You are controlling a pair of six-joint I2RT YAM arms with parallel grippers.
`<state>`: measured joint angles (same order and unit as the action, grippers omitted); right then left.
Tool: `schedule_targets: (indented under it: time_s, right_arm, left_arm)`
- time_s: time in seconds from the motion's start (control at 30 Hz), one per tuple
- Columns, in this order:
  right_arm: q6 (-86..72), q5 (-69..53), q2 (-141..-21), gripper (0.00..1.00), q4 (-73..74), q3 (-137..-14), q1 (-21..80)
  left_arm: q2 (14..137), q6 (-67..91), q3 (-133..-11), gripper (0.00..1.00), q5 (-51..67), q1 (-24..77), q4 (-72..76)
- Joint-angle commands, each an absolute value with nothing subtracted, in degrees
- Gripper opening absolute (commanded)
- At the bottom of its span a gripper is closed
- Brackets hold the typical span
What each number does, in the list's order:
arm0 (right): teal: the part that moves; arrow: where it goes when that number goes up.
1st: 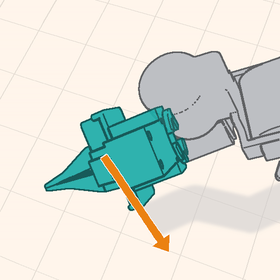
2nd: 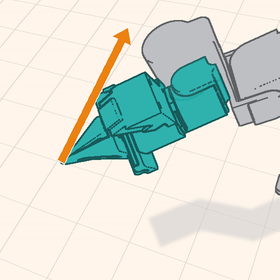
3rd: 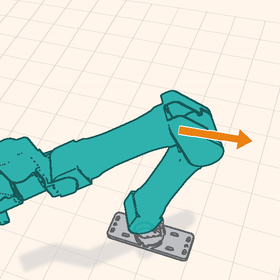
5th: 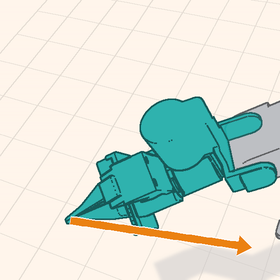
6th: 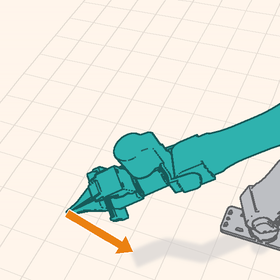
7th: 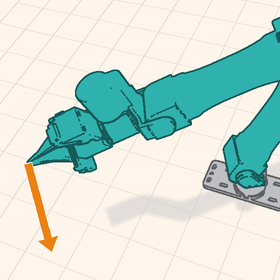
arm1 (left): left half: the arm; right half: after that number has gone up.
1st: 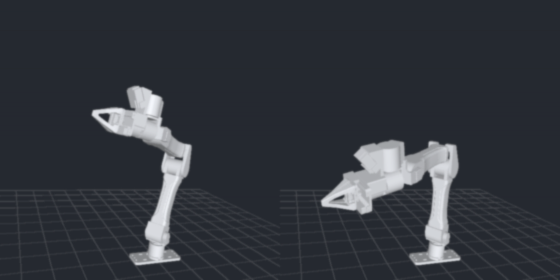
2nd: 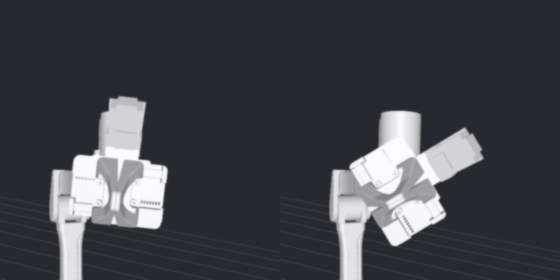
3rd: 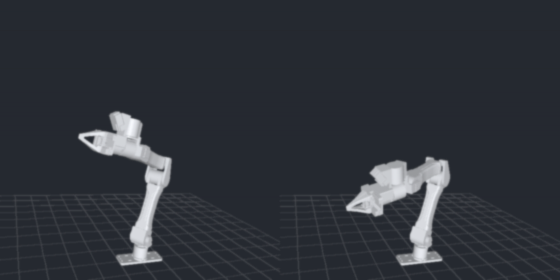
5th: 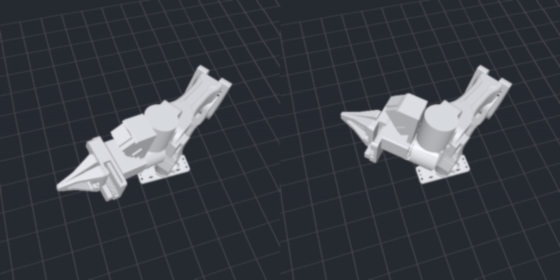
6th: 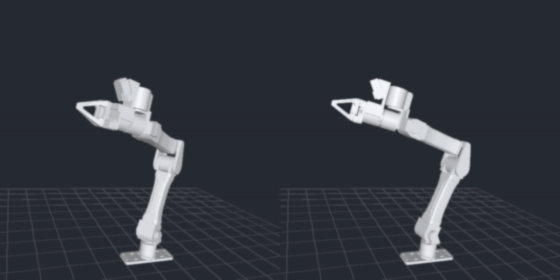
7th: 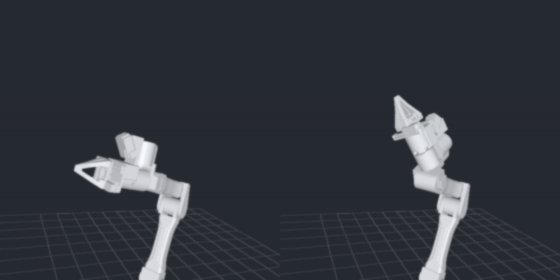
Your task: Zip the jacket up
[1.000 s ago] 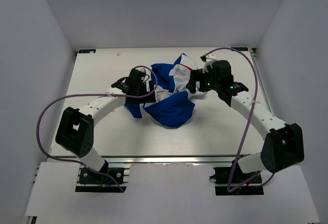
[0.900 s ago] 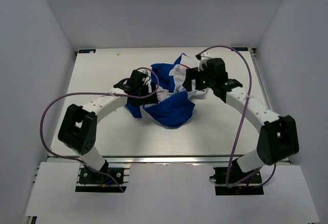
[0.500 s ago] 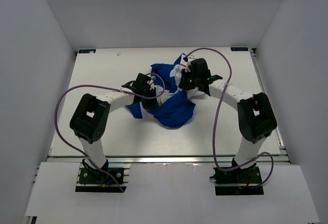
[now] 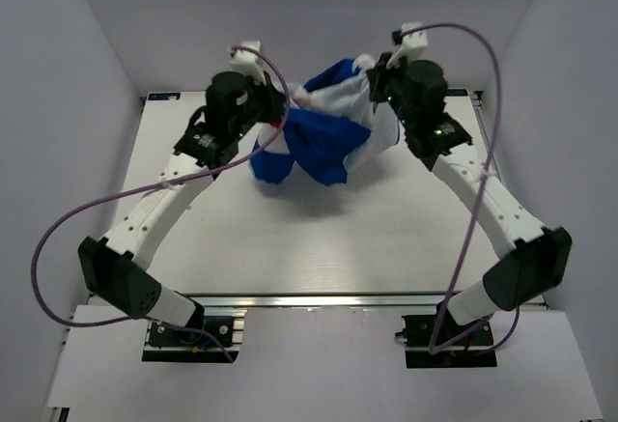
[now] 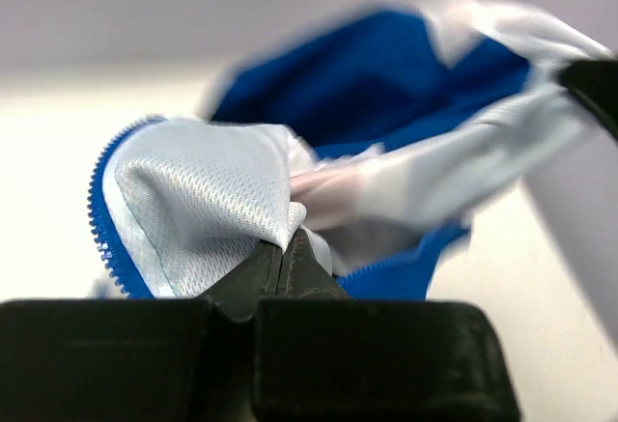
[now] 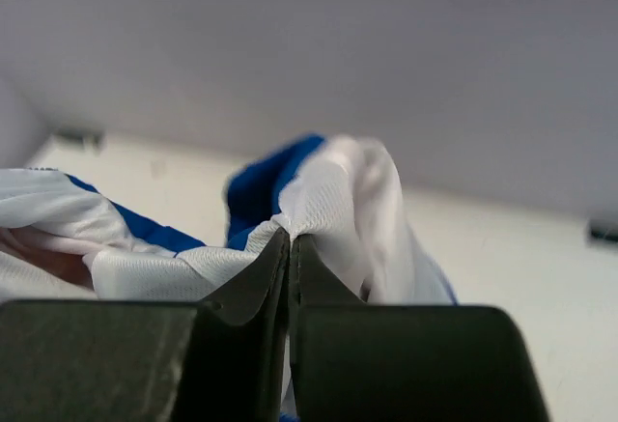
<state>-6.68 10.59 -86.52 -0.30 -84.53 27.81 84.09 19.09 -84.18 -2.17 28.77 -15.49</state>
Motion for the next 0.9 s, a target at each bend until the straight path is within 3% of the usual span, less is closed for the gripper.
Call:
schedule_targets:
  time_s: [0.0, 0.1, 0.23, 0.37, 0.47, 0.57, 0.6, 0.63, 0.67, 0.7, 0.8, 0.83, 0.87]
  right_arm:
    - [-0.3, 17.5, -81.1, 0.00, -10.3, -93.5, 27.7]
    - [-0.3, 15.2, -77.9, 0.00, -10.7, -96.9, 27.7]
    - [-0.3, 10.1, -70.4, 0.00, -11.2, -95.8, 27.7]
    - [-1.9, 10.9, -66.2, 0.00, -4.7, -90.1, 27.7]
    - [-8.3, 10.8, -62.6, 0.00, 2.5, -76.9, 27.7]
    - [-17.2, 7.0, -62.8, 0.21, 8.3, -62.1, 27.7]
    - [-18.4, 3.7, -63.9, 0.26, 7.9, -58.5, 27.7]
    - [-19.2, 2.5, -64.7, 0.34, 7.3, -52.3, 27.7]
    - [-19.4, 1.2, -65.6, 0.52, 7.1, -50.4, 27.7]
    - [-18.7, 0.4, -67.6, 0.58, 9.9, -49.9, 27.7]
    - [-16.7, 3.1, -68.3, 0.73, 15.2, -52.5, 27.7]
    - [-16.4, 4.2, -67.9, 0.89, 15.8, -53.2, 27.7]
    - [-16.0, 4.9, -67.3, 0.89, 16.3, -53.3, 27.7]
  left_arm:
    - [80.1, 11.3, -92.9, 0.00, -11.2, 28.7, -11.4]
    - [78.1, 9.1, -97.8, 0.00, -9.6, 28.7, -10.6]
    - [73.0, 8.2, -95.7, 0.00, -6.2, 28.8, -7.4]
    - [70.2, 11.2, -89.9, 0.00, -6.1, 28.8, -7.9]
    - [68.9, 17.4, -81.3, 0.00, -6.2, 28.8, -11.2]
    - [69.3, 23.3, -70.2, 0.24, -6.3, 28.8, -14.7]
    - [70.0, 23.8, -68.0, 0.45, -5.9, 28.8, -17.0]
    - [72.3, 24.5, -64.9, 0.55, -5.2, 28.8, -18.4]
    - [73.8, 25.0, -64.3, 0.67, -4.7, 28.8, -20.0]
    - [75.3, 25.5, -64.3, 0.81, -4.7, 28.8, -24.7]
    - [79.4, 25.8, -66.4, 0.88, -3.2, 28.8, -29.4]
    - [79.6, 25.6, -66.4, 0.97, -3.1, 28.8, -29.4]
    - [79.8, 25.2, -66.6, 0.98, -3.1, 28.8, -29.3]
